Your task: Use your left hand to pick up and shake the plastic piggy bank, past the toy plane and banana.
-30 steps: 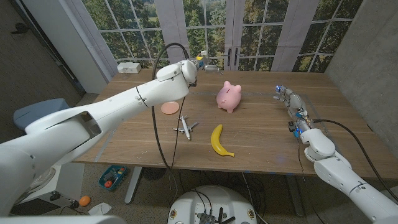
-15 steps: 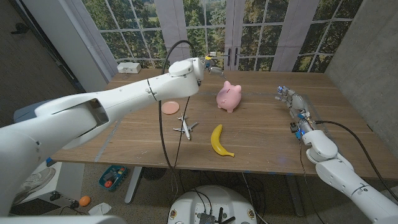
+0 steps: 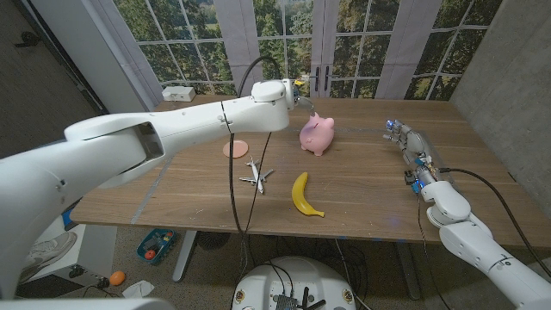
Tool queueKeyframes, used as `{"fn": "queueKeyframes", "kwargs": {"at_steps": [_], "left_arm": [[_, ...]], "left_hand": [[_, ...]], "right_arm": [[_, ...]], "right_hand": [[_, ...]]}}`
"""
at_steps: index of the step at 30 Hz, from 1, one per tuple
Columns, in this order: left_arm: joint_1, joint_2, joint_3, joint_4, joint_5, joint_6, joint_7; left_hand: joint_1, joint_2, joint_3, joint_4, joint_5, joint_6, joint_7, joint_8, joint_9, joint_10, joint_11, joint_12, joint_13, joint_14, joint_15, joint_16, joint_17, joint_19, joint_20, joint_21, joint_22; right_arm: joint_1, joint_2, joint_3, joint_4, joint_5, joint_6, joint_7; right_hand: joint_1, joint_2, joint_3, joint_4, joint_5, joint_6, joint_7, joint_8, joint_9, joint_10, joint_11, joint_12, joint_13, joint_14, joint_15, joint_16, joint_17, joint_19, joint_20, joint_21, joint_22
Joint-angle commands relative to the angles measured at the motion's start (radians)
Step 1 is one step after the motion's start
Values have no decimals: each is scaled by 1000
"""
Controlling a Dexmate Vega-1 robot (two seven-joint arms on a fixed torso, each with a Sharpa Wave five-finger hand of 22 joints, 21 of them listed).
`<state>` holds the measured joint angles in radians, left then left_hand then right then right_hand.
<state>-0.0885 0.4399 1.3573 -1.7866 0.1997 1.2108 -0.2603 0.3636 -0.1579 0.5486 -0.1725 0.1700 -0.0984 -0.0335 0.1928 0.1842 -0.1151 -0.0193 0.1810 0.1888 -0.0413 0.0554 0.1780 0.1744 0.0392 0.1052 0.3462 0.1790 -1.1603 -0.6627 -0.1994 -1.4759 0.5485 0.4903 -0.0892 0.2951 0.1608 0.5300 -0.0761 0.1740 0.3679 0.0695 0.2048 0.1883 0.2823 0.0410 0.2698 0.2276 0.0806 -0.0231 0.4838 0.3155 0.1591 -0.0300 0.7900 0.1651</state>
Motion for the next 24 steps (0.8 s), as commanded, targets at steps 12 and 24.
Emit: {"fn": "queueKeyframes", "kwargs": {"at_steps": [12,24], "left_arm": [[-89,-146,117,227,-115,-6,-17],[-96,-242,121,346,-161,-1,9]], "left_hand": [[0,-9,-14,5,8,-18,13,2,3,-11,23,7,2,-3,15,6,5,13,10,-1,5],[-9,-17,-30,8,8,-24,27,3,3,-6,31,12,3,10,26,11,5,37,18,1,5]], "right_arm": [[21,2,0,46,16,14,28],[23,6,1,62,20,24,29]], "right_hand": [[7,10,1,-9,7,11,-1,3,6,12,0,0,-1,14,1,-4,-2,18,6,-9,3],[10,10,1,-13,7,13,0,3,6,15,2,-1,-1,17,2,-5,-3,22,8,-13,3]]}}
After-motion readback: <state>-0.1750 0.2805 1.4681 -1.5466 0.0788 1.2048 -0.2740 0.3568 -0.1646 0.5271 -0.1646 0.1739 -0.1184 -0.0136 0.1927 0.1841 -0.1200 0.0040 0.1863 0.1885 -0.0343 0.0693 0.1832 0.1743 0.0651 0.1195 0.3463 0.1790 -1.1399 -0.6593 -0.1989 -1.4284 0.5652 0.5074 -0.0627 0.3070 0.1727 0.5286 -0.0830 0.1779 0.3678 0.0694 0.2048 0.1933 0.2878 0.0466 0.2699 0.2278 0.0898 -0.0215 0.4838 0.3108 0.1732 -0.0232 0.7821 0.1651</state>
